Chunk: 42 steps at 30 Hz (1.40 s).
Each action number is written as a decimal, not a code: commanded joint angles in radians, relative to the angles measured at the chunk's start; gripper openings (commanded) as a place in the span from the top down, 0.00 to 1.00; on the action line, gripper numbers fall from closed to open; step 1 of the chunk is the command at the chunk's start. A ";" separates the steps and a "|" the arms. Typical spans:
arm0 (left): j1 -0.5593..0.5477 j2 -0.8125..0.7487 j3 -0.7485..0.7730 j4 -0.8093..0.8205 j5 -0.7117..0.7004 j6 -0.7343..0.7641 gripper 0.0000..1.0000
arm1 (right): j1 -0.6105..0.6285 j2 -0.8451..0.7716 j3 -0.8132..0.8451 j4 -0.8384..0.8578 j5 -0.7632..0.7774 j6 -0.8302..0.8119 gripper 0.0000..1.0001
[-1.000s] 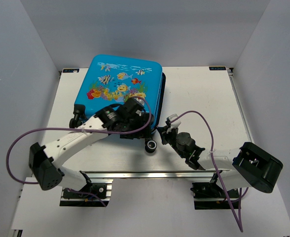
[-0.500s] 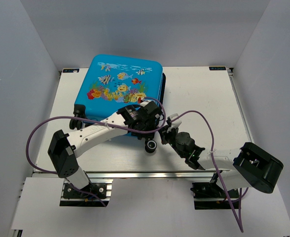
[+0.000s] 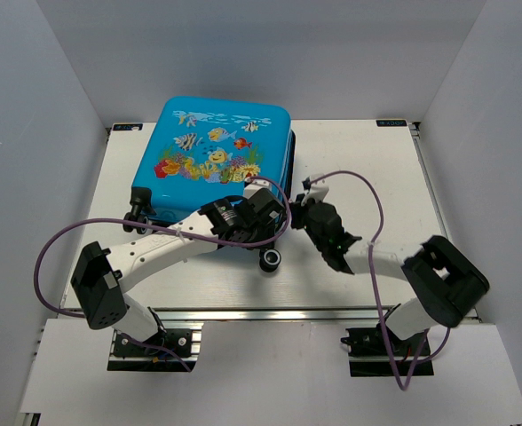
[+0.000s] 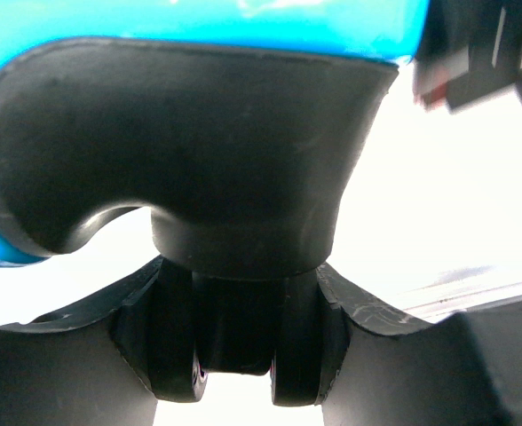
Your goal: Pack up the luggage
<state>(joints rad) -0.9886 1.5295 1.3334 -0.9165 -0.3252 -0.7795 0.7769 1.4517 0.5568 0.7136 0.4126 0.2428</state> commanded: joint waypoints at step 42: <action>0.247 -0.226 -0.333 -0.378 -0.159 -0.716 1.00 | -0.643 0.426 0.060 1.173 -0.367 -0.306 1.00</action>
<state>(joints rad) -0.9157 1.2079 1.0332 -0.9749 -0.1818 -1.0737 0.2138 1.9759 0.7719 1.3361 -0.2947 0.0067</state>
